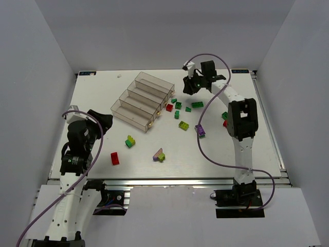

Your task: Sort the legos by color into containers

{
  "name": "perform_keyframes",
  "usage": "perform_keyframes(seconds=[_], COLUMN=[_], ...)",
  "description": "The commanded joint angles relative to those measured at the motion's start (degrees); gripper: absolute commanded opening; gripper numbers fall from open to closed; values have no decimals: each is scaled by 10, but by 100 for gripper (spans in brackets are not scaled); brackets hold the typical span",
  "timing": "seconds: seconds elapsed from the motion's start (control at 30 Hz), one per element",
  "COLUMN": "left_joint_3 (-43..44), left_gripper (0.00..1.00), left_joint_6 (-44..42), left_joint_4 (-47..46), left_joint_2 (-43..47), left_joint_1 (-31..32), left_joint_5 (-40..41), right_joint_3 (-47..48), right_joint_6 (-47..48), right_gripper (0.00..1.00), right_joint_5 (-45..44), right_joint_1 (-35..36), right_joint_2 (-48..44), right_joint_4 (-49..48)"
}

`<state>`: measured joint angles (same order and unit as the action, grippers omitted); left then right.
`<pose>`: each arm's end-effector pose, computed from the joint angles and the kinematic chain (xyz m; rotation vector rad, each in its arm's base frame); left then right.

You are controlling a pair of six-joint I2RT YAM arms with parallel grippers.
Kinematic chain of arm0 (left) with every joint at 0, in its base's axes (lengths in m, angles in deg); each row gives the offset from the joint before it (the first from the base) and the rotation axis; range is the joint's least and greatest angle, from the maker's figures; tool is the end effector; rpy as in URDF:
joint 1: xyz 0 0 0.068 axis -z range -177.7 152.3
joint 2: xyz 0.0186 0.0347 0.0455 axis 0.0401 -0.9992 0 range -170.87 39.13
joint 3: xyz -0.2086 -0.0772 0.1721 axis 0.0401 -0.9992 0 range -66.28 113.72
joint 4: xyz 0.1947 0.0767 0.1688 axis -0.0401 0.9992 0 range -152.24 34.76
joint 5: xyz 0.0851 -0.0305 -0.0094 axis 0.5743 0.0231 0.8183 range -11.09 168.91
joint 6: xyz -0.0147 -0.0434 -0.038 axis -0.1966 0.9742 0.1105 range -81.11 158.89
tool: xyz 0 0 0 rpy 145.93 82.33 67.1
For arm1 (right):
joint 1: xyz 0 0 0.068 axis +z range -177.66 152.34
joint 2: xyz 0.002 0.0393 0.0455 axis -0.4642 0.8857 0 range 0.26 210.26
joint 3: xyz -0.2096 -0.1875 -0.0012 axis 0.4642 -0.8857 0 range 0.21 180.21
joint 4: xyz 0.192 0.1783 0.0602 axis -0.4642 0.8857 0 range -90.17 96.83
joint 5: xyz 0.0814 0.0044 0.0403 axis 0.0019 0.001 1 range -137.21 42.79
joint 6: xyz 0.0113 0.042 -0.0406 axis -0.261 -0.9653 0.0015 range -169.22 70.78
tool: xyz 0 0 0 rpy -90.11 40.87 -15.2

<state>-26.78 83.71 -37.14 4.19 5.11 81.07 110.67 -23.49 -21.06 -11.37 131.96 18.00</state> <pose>0.1537 -0.0058 0.3083 -0.7278 1.8241 -0.5159 0.5189 0.1716 0.2095 -1.0122 1.9634 0.4229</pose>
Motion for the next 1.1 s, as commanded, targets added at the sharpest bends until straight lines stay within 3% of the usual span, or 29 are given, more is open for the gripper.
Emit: perform_keyframes(seconds=[0.0,0.17,0.37,0.73,0.97,1.07], left_joint_3=[1,-7,-12,-16,-22,-21], left_gripper=[81,81,81,81,81,81], left_joint_6=[2,2,-3,-3,12,18], left_joint_4=[-16,-27,-26,13,45,50], left_joint_2=[10,12,22,69,106,113], left_joint_1=[1,1,1,1,1,1], left_joint_5=[7,3,2,8,14,8], right_joint_3=[-18,-38,-55,-19,7,7], right_joint_6=[-38,-46,-78,-89,-91,-79], right_gripper=[0,0,0,0,10,25], right_joint_5=[87,142,166,86,47,27], right_joint_1=[15,45,134,253,275,282], right_joint_2=[-88,-115,-134,-73,-34,-25], right_joint_4=[-50,-22,-9,2,-11,-24])
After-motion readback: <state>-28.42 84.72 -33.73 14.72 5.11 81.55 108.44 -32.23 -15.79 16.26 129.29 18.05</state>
